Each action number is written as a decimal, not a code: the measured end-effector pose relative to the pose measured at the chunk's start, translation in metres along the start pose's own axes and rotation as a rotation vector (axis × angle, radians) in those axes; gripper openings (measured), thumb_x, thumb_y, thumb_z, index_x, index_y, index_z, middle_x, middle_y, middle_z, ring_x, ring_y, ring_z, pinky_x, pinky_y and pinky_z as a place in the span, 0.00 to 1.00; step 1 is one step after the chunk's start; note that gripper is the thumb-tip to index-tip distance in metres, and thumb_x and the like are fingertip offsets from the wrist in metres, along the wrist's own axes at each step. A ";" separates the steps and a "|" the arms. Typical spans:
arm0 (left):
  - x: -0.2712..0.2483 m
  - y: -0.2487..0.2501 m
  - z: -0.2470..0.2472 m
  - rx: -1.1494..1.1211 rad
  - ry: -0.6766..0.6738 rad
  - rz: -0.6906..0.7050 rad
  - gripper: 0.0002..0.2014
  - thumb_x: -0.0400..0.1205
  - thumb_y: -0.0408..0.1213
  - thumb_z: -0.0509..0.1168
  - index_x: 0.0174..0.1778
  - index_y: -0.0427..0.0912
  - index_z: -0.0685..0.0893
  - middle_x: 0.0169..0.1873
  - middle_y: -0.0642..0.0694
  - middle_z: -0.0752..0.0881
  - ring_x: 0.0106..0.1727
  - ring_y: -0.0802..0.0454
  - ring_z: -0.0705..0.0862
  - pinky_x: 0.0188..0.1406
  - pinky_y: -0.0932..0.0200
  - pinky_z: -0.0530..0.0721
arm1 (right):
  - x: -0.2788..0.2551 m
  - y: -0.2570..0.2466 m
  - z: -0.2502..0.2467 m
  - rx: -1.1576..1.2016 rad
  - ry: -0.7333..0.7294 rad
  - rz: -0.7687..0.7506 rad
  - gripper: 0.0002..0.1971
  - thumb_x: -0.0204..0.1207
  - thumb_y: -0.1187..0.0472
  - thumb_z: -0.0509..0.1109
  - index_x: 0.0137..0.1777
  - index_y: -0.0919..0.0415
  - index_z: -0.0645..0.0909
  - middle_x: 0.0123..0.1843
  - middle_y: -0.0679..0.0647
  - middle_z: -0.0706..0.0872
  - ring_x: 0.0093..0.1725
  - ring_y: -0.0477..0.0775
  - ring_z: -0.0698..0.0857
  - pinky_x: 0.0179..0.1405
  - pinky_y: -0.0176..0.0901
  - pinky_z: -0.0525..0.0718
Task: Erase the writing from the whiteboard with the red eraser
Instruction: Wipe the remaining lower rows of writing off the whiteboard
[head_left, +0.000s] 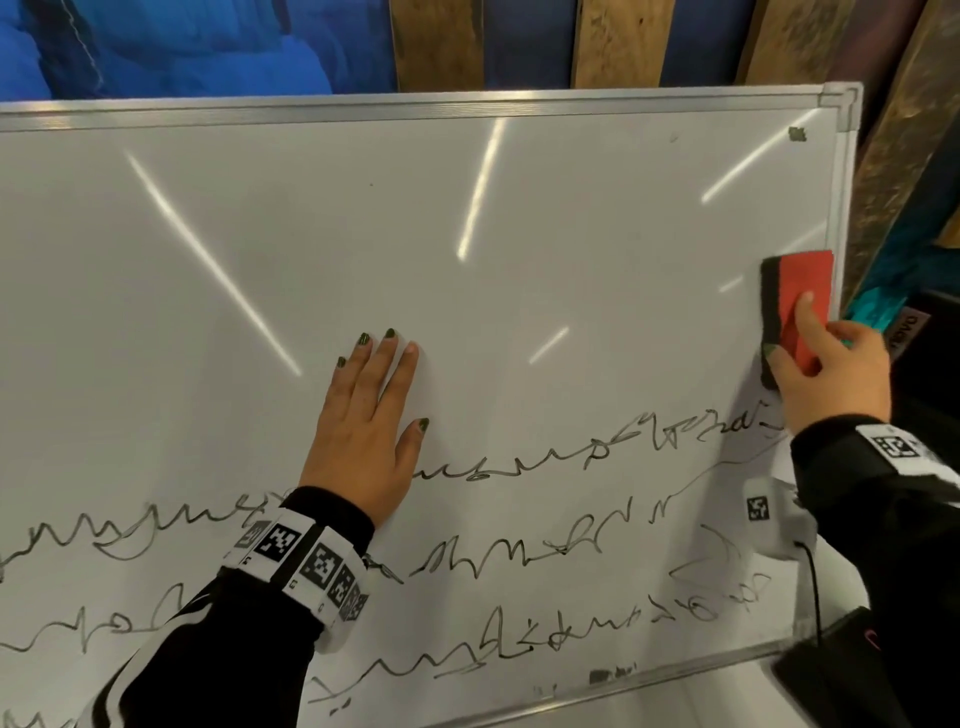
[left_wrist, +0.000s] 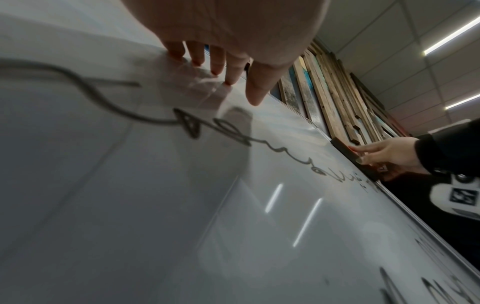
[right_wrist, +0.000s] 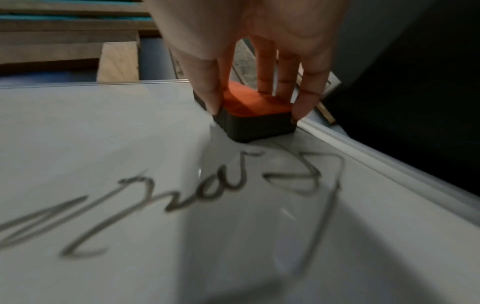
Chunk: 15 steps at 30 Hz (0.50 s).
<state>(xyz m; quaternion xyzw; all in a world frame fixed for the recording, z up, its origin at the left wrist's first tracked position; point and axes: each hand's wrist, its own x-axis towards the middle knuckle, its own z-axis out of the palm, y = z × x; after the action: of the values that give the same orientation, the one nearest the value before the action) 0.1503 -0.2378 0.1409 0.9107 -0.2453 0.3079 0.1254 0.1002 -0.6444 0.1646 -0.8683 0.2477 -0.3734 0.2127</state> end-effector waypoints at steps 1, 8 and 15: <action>0.000 0.000 0.000 0.000 0.000 -0.001 0.31 0.82 0.48 0.49 0.81 0.42 0.56 0.80 0.44 0.56 0.81 0.49 0.48 0.80 0.53 0.43 | -0.007 0.007 0.004 0.011 0.003 0.035 0.28 0.78 0.55 0.67 0.78 0.43 0.64 0.70 0.62 0.66 0.69 0.65 0.69 0.71 0.58 0.71; 0.000 0.000 0.001 0.011 -0.003 -0.002 0.31 0.82 0.48 0.48 0.81 0.42 0.55 0.81 0.44 0.56 0.82 0.48 0.47 0.80 0.53 0.42 | -0.049 -0.029 0.014 0.101 -0.019 -0.120 0.30 0.75 0.61 0.70 0.77 0.47 0.67 0.69 0.65 0.69 0.64 0.65 0.72 0.68 0.51 0.71; 0.000 -0.003 -0.001 0.011 -0.018 0.008 0.31 0.82 0.48 0.48 0.81 0.43 0.55 0.81 0.44 0.56 0.81 0.48 0.48 0.80 0.55 0.42 | -0.072 -0.029 0.021 0.137 -0.090 -0.291 0.33 0.71 0.66 0.74 0.76 0.48 0.70 0.67 0.65 0.71 0.63 0.63 0.70 0.66 0.46 0.69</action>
<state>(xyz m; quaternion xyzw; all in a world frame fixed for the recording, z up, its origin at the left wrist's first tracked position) 0.1514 -0.2346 0.1416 0.9131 -0.2482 0.3016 0.1168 0.0810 -0.5756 0.1280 -0.8943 0.0836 -0.3770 0.2258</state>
